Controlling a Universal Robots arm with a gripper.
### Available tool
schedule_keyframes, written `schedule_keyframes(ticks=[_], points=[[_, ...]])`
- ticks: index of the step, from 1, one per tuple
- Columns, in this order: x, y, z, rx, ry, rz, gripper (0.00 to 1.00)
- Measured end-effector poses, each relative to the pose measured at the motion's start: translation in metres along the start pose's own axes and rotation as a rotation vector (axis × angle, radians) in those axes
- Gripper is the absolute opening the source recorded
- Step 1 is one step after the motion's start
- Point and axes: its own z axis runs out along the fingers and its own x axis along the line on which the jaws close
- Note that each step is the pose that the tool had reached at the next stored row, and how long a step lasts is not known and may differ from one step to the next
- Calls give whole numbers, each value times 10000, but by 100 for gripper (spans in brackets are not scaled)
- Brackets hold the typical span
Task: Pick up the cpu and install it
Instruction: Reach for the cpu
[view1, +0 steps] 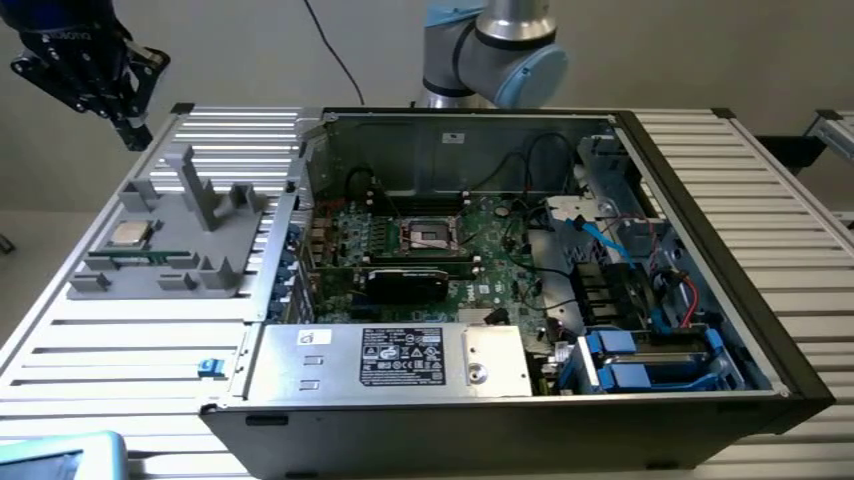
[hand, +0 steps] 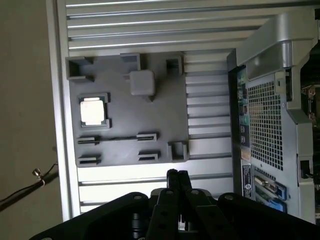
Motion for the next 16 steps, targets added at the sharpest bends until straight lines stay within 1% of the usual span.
schedule_keyframes(ticks=[2,5,7,16], points=[[70,53,13,1,-1,-1,12],[142,154,35,6,-2,-1,12],[227,205,49,6,-1,0,12],[647,339,112,6,-2,0,12]])
